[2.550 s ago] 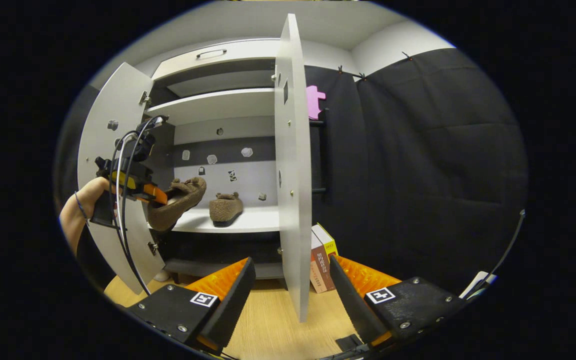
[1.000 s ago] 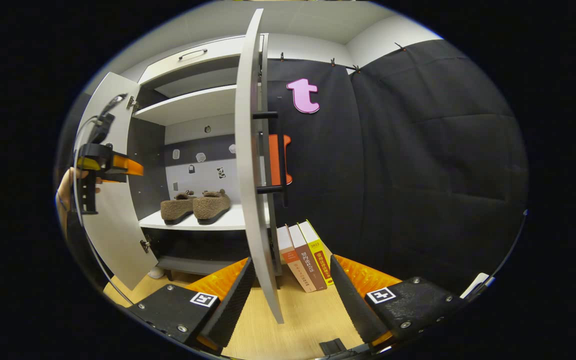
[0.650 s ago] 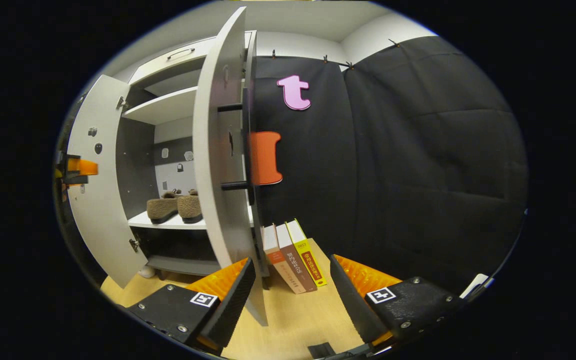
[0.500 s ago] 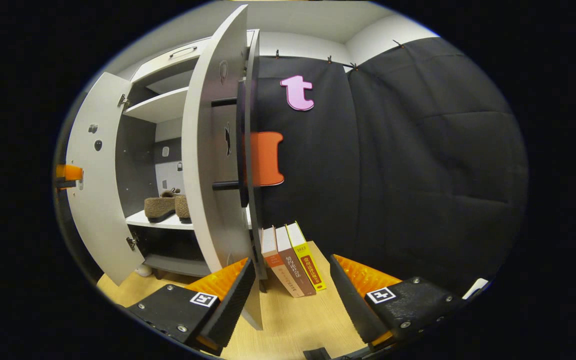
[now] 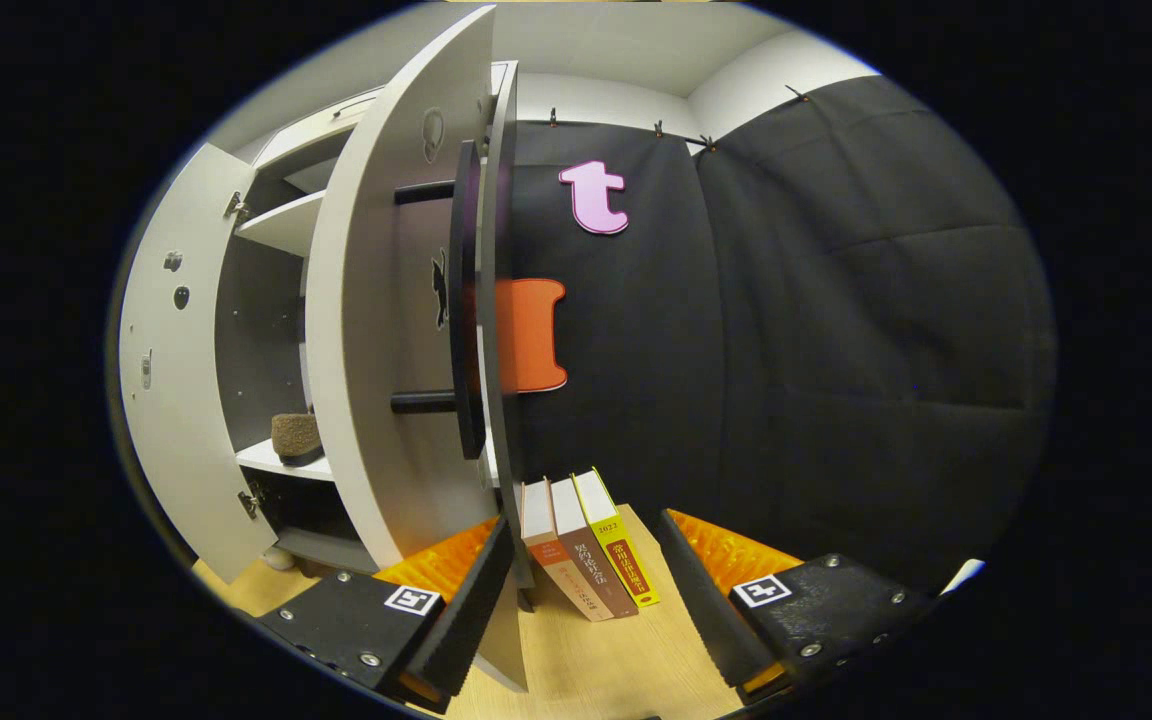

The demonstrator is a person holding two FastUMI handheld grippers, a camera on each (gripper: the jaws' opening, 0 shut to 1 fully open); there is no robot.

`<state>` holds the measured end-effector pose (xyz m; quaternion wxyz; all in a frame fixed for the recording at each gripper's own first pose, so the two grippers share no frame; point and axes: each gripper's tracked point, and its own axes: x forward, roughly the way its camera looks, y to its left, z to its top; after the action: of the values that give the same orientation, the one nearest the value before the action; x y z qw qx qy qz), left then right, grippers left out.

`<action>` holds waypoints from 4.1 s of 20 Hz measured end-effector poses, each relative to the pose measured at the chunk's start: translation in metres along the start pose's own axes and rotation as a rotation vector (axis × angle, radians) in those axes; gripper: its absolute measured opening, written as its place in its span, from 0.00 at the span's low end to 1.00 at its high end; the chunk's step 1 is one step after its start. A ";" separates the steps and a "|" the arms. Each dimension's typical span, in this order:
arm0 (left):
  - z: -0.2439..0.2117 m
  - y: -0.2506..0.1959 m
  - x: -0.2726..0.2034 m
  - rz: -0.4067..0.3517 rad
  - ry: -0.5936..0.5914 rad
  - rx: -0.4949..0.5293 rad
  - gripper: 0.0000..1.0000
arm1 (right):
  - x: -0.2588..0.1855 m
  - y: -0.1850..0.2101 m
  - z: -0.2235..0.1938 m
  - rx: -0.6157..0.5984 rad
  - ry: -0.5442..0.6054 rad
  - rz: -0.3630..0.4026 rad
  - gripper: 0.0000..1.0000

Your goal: Grab one shoe with the right hand and put it into the shoe cabinet, grab the other shoe with the left hand and put it into the shoe cabinet; then close the right door with the right hand and the left door with the left hand.

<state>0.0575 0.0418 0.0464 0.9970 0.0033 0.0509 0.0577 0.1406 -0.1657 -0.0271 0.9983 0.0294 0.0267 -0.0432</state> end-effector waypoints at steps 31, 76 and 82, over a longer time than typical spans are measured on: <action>-0.036 0.112 0.021 0.031 0.031 -0.084 0.97 | 0.051 0.253 -0.007 -0.050 -0.049 0.225 0.89; -0.085 -0.041 0.137 -0.188 0.072 -0.021 0.96 | -0.110 0.136 0.057 -0.062 -0.067 0.110 0.89; -0.083 -0.056 0.154 -0.206 0.075 -0.042 0.99 | -0.116 0.129 0.060 -0.076 -0.076 0.106 0.89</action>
<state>0.2073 0.0041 -0.0522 0.9949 -0.0249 0.0870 -0.0442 0.0394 -0.0313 0.0467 0.9999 -0.0087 -0.0114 0.0097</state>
